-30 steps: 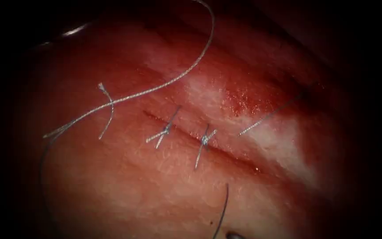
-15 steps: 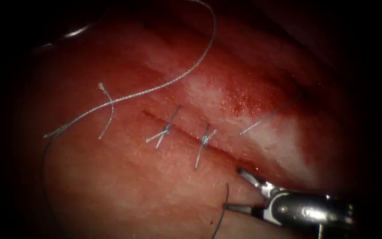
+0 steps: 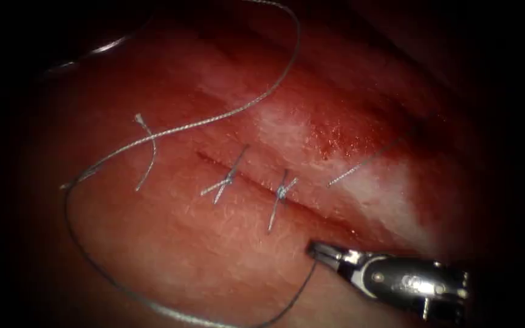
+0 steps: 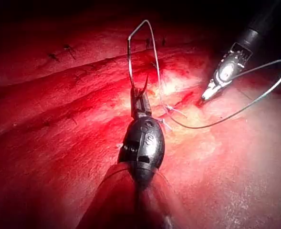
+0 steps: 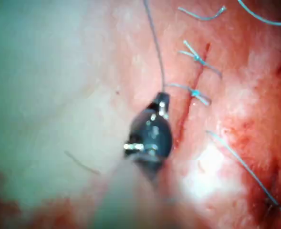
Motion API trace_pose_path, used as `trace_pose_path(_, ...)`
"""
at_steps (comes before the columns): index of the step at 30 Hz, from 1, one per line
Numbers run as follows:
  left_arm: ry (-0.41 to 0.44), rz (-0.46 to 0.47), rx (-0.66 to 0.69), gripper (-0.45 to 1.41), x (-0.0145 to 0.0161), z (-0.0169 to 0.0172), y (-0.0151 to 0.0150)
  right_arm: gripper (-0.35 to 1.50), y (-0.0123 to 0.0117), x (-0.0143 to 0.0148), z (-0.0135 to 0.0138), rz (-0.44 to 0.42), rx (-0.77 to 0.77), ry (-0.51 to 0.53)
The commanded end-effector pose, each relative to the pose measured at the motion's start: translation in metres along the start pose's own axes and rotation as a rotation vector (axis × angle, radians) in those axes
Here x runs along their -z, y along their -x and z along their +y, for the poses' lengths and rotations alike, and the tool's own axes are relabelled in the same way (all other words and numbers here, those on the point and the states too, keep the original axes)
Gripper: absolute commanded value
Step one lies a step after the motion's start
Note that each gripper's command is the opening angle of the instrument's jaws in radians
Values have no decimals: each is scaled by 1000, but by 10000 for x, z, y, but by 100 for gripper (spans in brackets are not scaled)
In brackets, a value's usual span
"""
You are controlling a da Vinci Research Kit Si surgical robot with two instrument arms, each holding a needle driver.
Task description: Wound Closure
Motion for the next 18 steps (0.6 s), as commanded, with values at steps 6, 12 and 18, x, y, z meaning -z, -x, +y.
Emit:
trace_pose_path(6,2,0,1,-45,-5,3,6,-35,-18,14,-29,14,20,-43)
trace_pose_path(12,2,0,1,-45,-5,3,6,-35,-56,25,-51,32,62,-66)
trace_pose_path(18,2,0,1,-45,-5,4,6,-35,-78,25,-72,40,79,-81)
